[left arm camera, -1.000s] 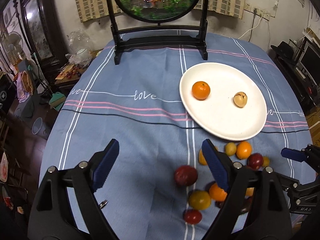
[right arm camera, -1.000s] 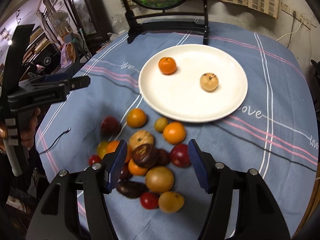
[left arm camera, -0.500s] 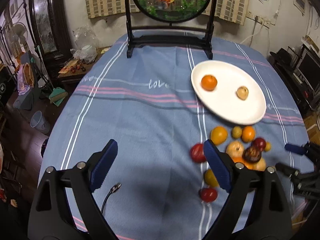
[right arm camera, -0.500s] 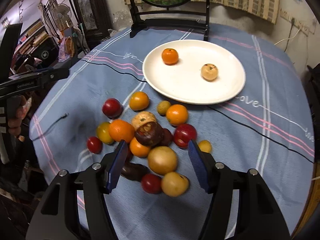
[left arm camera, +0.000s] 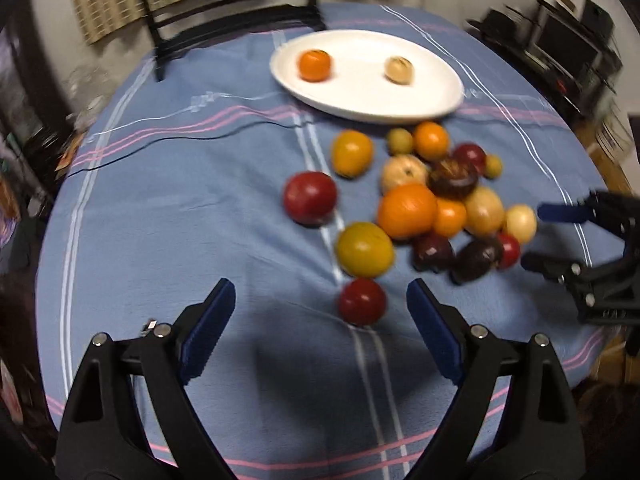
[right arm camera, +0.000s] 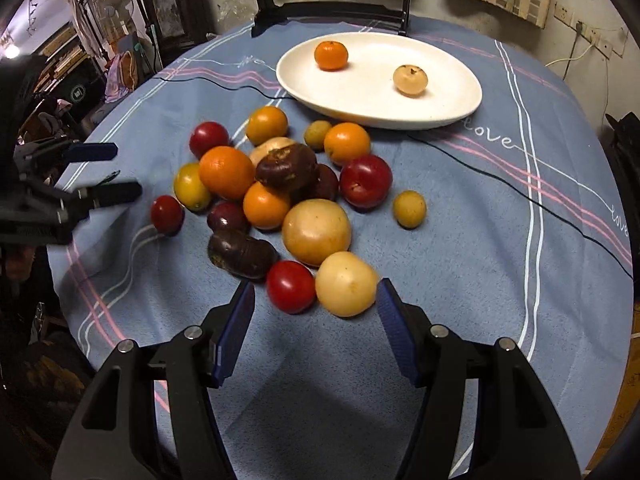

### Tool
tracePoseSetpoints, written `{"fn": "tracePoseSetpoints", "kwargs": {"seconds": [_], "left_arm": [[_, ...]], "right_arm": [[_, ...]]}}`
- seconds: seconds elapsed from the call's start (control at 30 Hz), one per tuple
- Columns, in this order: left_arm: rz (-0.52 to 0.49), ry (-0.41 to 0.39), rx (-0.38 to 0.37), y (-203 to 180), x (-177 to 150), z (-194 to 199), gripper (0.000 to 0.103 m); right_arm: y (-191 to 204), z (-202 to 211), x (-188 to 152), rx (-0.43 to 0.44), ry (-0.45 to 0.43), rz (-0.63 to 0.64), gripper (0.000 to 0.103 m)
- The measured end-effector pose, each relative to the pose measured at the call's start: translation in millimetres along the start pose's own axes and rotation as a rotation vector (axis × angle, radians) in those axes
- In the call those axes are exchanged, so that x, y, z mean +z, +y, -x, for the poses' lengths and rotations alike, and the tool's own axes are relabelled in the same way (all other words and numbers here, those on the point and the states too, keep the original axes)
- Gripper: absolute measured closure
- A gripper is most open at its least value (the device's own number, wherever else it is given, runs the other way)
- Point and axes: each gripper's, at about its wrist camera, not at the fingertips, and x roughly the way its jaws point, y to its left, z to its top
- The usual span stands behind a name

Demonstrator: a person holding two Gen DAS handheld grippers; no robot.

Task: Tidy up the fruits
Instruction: 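Withdraw both tools back toward the fruit pile, then grasp the red tomato with the left tool while the right tool grasps the yellow pear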

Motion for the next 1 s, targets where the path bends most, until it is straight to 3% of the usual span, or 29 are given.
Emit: {"fn": "tracePoseSetpoints", "kwargs": {"seconds": [0.3,0.4,0.63,0.93,1.0], "left_arm": [[0.038,0.043,-0.028,7.0,-4.5,-18.2,0.014],[0.034,0.045,-0.033,4.6,-1.7,-23.6,0.014],[0.025,0.08,-0.062,-2.1,-1.7,-41.5,0.018],[0.008,0.094,-0.044,-13.4,2.0,-53.2,0.047],[0.015,0.096,-0.053,-11.9,3.5,-52.4,0.058]], "right_arm": [[-20.2,-3.3,-11.6,0.021,0.043,-0.07,0.039],[-20.8,-3.1,-15.4,-0.017,0.053,-0.032,0.039],[-17.0,-5.7,-16.7,-0.014,0.046,-0.011,0.039],[-20.2,-14.9,-7.4,-0.013,0.033,0.09,0.039],[-20.3,-15.5,-4.9,0.005,0.038,0.13,0.039]]}}
